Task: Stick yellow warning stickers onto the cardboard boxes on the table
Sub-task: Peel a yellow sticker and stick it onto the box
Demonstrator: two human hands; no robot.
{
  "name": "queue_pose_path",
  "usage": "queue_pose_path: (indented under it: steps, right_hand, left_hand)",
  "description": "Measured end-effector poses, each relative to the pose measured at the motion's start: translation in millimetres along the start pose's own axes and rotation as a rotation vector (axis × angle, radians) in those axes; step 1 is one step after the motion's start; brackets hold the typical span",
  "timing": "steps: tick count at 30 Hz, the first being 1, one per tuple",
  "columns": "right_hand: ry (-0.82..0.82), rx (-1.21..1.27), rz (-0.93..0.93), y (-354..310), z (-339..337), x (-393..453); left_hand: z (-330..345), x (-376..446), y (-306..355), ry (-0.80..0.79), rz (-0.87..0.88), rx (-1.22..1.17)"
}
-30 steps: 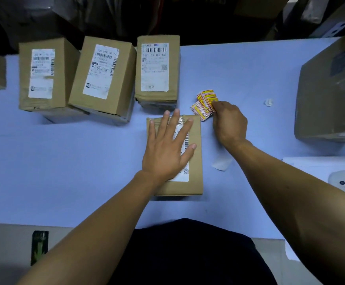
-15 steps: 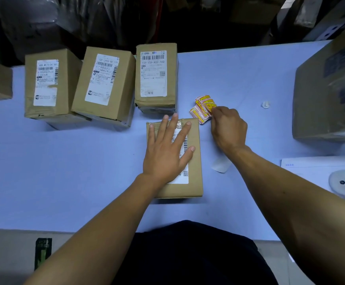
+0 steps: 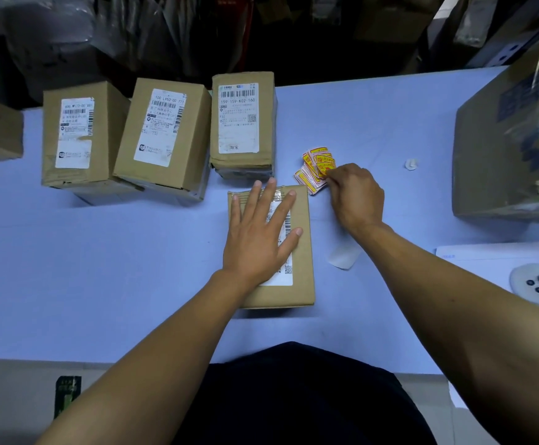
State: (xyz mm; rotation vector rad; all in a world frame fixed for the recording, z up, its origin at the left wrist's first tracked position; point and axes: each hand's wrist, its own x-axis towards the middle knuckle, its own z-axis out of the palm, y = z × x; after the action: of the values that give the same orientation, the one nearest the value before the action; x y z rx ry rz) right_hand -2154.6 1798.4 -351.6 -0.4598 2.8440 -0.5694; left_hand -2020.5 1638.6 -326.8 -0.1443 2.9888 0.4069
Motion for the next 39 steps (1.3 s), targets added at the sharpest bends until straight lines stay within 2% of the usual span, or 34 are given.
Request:
queue_pose_path:
  steps: [6,11,20,24,27,30,33,39]
  right_hand:
    - [0.133,0.196,0.110,-18,-24,-15]
    - [0.101,0.467,0.197,-43,-48,-40]
    - [0.072,0.762,0.188,-83,-59,-83]
    - [-0.002,0.853,0.154,-96,-58,-95]
    - [0.020,0.833,0.198,-98,-57,-98]
    - [0.004,0.853,0.271,-96,-58,-98]
    - [-0.083,0.977,0.313,-101,-61,-99]
    - [-0.181,1.030,0.233,-120,-67,-105]
  left_hand:
    - [-10,0,8,0.002,-0.027,-0.119]
    - [-23,6,26,0.175,0.089,-0.273]
    - [-51,-6,48,0.158,-0.194,-0.828]
    - [-60,-19,41,0.169,-0.203,-0.884]
    - [-60,-24,28,0.139,-0.288,-0.943]
    - [-64,-27,19,0.099,-0.424,-1.157]
    - [-74,-32,13,0.025,-0.469,-1.299]
    - [-82,-42,-2,-0.027,-0.499,-1.415]
